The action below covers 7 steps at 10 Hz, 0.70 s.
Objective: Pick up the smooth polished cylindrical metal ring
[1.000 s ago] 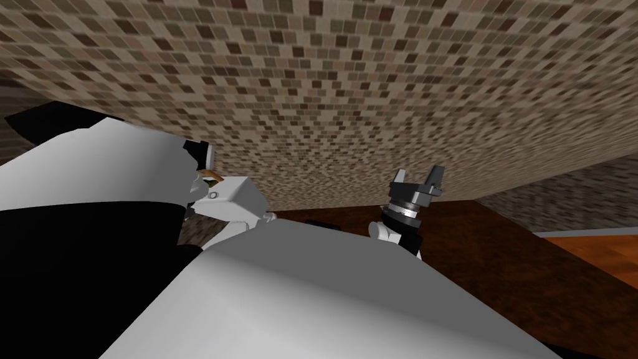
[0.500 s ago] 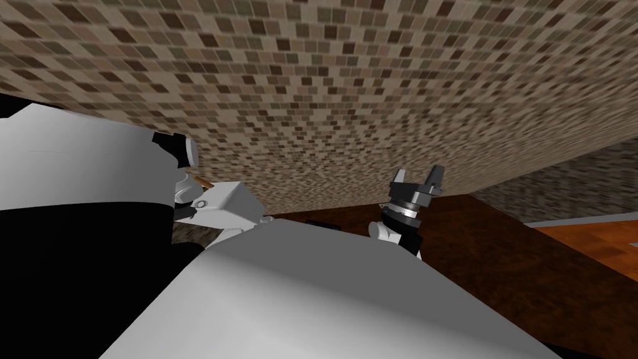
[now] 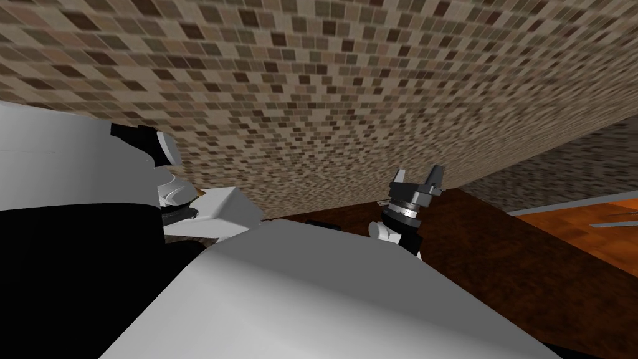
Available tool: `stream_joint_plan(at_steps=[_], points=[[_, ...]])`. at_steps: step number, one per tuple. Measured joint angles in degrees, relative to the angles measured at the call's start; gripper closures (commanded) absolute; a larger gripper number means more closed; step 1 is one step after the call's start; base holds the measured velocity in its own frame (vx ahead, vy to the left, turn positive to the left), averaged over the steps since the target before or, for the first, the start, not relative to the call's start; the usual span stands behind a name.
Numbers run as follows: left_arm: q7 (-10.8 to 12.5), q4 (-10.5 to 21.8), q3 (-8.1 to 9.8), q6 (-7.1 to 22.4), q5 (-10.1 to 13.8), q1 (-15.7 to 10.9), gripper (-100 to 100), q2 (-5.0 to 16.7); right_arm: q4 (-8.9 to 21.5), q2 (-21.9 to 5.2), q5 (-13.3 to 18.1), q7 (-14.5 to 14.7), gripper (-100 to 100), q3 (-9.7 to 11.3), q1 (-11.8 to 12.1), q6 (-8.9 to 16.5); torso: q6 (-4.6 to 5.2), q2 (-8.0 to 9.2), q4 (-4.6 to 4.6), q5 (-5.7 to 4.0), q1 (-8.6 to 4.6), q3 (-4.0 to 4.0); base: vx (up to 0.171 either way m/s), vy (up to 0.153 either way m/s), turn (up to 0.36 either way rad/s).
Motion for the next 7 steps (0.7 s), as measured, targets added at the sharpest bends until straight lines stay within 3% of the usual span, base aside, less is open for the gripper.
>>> stream_joint_plan(at_steps=[4, 5, 6, 7], points=[[2.82, -0.61, 0.45, 1.26, -0.78, -3.04, -100, -4.69, 0.0, 0.0, 0.0, 0.0, 0, 0.0, 0.0, 0.0, -0.01, 0.09, 0.02, 0.03, 0.11, 0.05, 0.01, 0.087, -0.098], [2.99, -0.62, 0.48, 1.34, -0.8, -3.09, 0, -4.78, 0.0, 0.0, 0.0, 0.0, 0, 0.0, 0.0, 0.0, -0.02, 0.11, 0.02, 0.0, -0.07, 0.06, 0.0, 0.01, 0.002], [2.97, -0.61, 0.48, 1.33, -0.8, -3.08, -100, -4.78, 0.0, 0.01, 0.0, 0.0, 0, 0.0, 0.0, 0.0, -0.02, 0.1, 0.03, -0.04, -0.22, 0.06, -0.021, 0.03, -0.043], [3.37, -0.6, 1.05, 1.89, -0.74, -1.86, -100, -4.76, 0.0, 0.01, 0.0, 0.0, 0, 0.0, 0.0, 0.0, -0.01, 0.16, 0.03, -0.04, -0.2, 0.09, -0.035, 0.047, -0.055]])
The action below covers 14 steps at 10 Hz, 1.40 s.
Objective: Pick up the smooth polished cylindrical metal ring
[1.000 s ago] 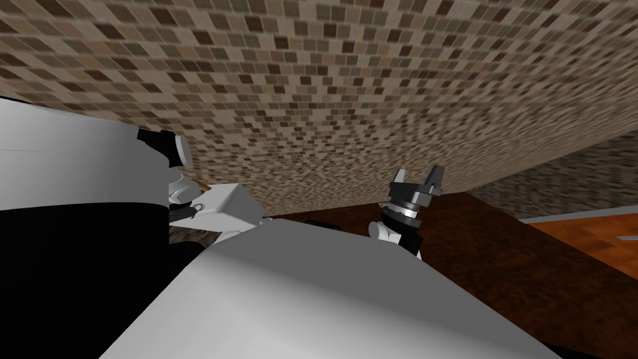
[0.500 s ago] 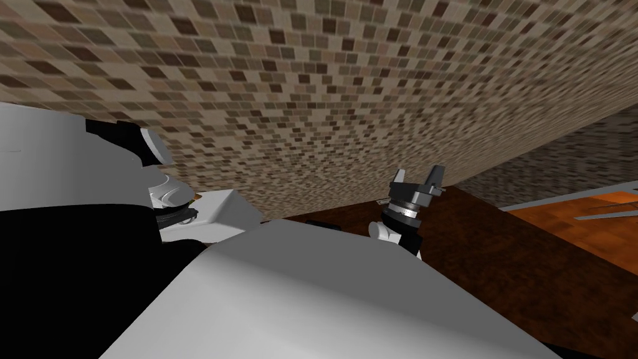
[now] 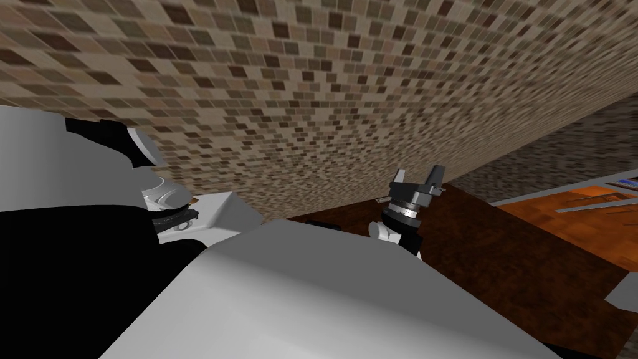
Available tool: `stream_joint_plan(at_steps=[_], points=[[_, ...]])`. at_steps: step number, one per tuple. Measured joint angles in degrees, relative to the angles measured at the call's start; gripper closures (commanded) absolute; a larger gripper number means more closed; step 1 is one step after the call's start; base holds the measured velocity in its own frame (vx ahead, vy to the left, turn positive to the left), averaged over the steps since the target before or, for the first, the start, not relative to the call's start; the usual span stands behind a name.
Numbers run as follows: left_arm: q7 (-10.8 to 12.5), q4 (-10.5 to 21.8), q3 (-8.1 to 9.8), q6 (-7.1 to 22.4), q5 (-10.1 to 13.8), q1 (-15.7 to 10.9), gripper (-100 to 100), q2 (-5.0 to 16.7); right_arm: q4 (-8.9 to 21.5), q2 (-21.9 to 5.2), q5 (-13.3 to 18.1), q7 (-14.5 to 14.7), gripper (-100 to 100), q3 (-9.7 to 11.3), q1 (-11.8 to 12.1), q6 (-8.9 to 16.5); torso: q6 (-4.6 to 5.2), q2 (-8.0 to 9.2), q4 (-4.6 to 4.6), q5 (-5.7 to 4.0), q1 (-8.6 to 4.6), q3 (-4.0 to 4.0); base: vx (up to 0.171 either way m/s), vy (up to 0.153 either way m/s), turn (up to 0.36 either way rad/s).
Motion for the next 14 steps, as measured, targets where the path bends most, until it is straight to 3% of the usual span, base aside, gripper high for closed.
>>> stream_joint_plan(at_steps=[4, 5, 9, 10, 11, 14], points=[[1.95, 0.33, 2.76, 2.46, 0.32, 4.91, -100, 0.06, 0.0, 0.0, 0.0, 0.0, 0, 0.0, 0.0, 0.0, -0.05, 0.14, 0.03, 0.09, 0.14, 0.08, -0.042, 0.042, -0.028], [2.06, 0.32, 2.83, 2.64, 0.33, 5.03, 100, 0.08, 0.0, 0.0, 0.0, 0.0, 0, 0.0, 0.0, 0.0, -0.07, 0.07, 0.01, 0.12, 0.17, 0.04, -0.001, -0.001, -0.018], [2.02, 0.34, 2.83, 2.66, 0.31, 5.0, 100, 0.1, 0.0, 0.0, 0.0, 0.0, 0, 0.0, 0.0, 0.0, -0.1, -0.01, -0.01, 0.12, 0.13, -0.01, 0.0, 0.0, 0.0], [2.03, 0.34, 2.83, 2.65, 0.31, 5.01, 0, 0.09, 0.0, 0.0, 0.0, 0.0, 0, 0.0, 0.0, 0.0, -0.09, -0.02, -0.01, 0.12, 0.14, -0.01, 0.0, 0.0, 0.0], [2.03, 0.34, 2.82, 2.65, 0.31, 5.01, 100, 0.09, 0.0, 0.0, 0.0, 0.0, 0, 0.0, 0.0, 0.0, -0.09, -0.02, -0.02, 0.12, 0.14, -0.01, 0.033, -0.025, 0.046], [0.97, 0.19, 1.26, 1.16, 0.16, 2.07, 100, 0.0, 0.0, 0.01, 0.0, 0.0, 0, 0.0, 0.01, 0.0, -0.07, -0.21, -0.06, 0.04, -0.11, -0.12, 0.044, -0.048, 0.041]])
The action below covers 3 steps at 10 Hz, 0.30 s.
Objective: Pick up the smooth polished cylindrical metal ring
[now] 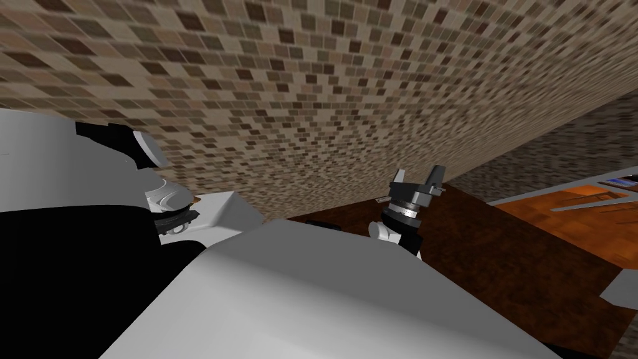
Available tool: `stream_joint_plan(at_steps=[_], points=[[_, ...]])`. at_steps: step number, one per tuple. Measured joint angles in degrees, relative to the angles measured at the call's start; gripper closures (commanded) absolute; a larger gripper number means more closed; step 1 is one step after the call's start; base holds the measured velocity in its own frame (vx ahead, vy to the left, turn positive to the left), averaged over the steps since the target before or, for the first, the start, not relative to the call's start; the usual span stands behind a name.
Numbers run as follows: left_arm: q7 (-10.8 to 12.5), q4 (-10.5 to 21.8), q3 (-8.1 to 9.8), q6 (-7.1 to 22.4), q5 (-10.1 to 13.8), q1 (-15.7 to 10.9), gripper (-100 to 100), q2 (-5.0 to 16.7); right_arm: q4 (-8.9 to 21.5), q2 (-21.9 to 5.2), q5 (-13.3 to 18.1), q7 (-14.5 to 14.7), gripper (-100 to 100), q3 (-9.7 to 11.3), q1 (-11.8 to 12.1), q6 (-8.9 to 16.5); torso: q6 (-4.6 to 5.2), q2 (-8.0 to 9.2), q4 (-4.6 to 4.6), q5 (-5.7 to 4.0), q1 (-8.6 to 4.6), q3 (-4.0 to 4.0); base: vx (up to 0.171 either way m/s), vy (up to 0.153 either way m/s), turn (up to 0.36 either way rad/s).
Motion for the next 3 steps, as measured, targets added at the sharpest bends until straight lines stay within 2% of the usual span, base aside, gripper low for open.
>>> stream_joint_plan(at_steps=[2, 3], points=[[-0.89, -0.32, -1.55, -1.16, -0.12, -2.64, 100, 0.12, 0.0, 0.0, 0.0, 0.0, 0, 0.0, 0.0, 0.0, 0.01, -0.03, -0.02, 0.0, -0.02, -0.02, 0.034, -0.037, 0.023], [-1.01, -0.32, -1.64, -1.31, -0.13, -2.81, 0, 0.12, 0.0, 0.0, 0.0, 0.0, 0, 0.0, 0.0, 0.0, 0.0, 0.03, -0.02, 0.03, 0.08, 0.0, 0.004, -0.005, -0.001]])
